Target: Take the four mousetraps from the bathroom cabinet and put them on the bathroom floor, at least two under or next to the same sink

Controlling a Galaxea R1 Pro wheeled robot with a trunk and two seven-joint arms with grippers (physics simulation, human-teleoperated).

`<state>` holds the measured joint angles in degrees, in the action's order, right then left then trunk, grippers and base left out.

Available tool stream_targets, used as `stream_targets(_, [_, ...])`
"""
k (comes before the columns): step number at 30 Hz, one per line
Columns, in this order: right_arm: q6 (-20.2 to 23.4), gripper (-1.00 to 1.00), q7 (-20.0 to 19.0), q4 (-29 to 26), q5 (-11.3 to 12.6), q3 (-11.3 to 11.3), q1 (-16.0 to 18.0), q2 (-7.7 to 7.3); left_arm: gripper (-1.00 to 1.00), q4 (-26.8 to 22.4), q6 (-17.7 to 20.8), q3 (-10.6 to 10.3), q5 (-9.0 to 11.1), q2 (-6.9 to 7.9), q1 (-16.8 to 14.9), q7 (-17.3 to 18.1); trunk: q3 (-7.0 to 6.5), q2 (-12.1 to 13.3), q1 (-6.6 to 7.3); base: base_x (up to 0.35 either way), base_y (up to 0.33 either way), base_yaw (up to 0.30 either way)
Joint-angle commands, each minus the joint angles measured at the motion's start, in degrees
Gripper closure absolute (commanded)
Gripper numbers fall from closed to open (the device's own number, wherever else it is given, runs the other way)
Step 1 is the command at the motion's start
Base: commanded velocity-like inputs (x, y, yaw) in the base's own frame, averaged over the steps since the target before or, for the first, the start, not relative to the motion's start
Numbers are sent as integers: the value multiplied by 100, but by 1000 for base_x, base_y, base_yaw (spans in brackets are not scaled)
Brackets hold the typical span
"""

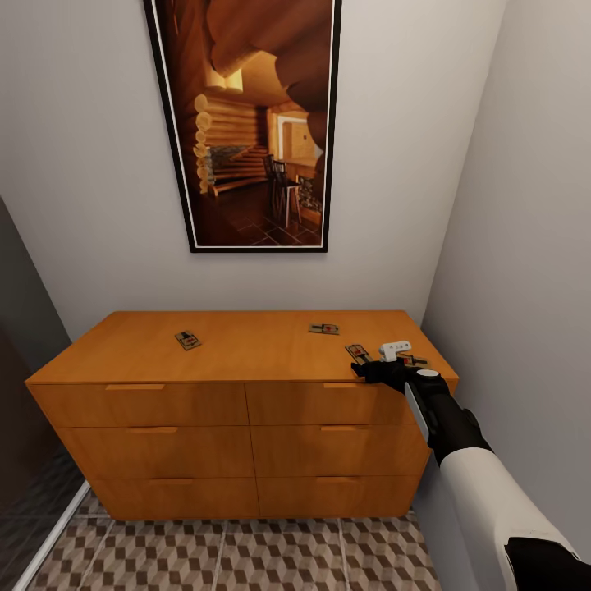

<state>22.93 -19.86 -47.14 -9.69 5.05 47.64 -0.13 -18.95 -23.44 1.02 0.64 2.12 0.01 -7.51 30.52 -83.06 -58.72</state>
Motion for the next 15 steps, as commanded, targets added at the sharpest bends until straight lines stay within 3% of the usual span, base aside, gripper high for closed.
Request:
stream_targets(1, [25,-100,-58,62,-68,17,0,4,-100,-4,-12,4,6,-1,-1,-5,6,-2,0,0,0,0])
stream_targets(4, [23,-100,-59,63,-68,16,0,4,-100,-4,-12,4,6,-1,-1,-5,6,-2,0,0,0,0])
stream_targets(5, [21,100,-59,64,-68,15,0,4,-100,-4,-12,4,6,-1,-1,-5,6,-2,0,0,0,0])
stream_targets(15, [18,100,-61,64,-68,20,0,4,-100,-4,-11,4,6,-1,-1,-5,6,-2,0,0,0,0])
